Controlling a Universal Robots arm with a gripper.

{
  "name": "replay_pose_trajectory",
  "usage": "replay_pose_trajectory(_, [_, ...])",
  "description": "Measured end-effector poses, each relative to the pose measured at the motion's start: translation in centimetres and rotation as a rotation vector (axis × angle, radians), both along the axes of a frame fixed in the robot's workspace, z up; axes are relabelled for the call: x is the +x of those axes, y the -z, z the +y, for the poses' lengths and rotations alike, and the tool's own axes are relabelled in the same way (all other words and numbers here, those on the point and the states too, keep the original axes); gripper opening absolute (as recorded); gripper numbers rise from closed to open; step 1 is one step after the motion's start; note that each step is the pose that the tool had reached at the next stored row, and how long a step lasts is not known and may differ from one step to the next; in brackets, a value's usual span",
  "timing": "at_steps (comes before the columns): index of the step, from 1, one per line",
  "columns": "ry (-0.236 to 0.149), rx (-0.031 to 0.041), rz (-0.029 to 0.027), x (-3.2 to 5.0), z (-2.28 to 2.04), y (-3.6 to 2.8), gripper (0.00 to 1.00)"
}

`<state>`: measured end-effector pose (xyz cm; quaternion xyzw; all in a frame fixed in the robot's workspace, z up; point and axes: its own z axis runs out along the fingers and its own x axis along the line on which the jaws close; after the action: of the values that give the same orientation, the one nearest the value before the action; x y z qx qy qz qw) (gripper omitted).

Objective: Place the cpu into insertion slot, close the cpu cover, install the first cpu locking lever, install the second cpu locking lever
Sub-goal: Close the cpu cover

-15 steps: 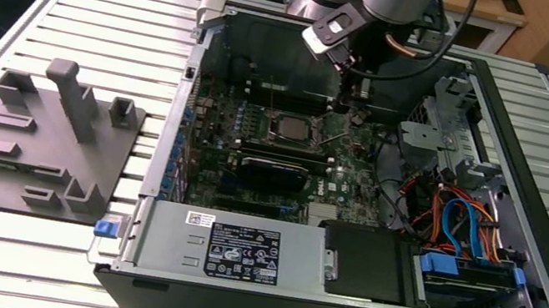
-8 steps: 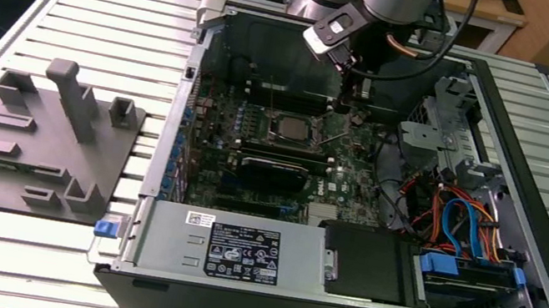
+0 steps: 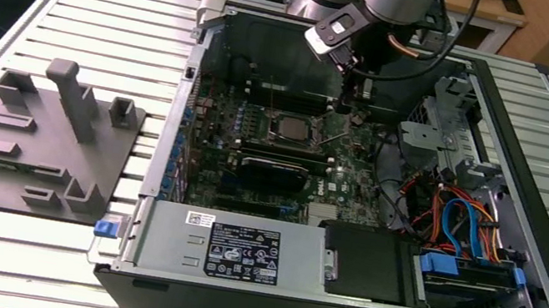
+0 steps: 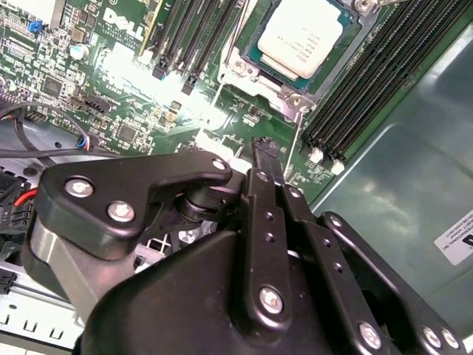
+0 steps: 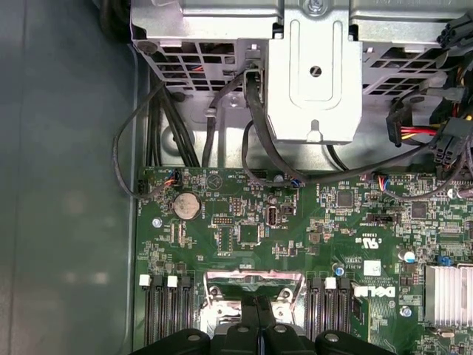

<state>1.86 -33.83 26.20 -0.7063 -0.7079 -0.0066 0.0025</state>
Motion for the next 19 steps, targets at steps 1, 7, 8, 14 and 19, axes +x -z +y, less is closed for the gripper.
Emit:
replay_pose_trajectory(1, [0.000,-0.0001,0.0000,0.05,0.00,0.00,0.10])
replay_pose_trajectory(7, [0.000,0.0000,0.0001,0.76,0.00,0.01,0.10])
replay_pose_trajectory(8, [0.000,-0.0001,0.0002,0.89,0.00,0.01,0.10])
replay_pose_trajectory(14, [0.000,-0.0001,0.0008,1.95,0.03,0.06,0.10])
replay_pose_trajectory(19, [0.000,-0.0002,0.0038,3.11,0.09,0.47,0.10])
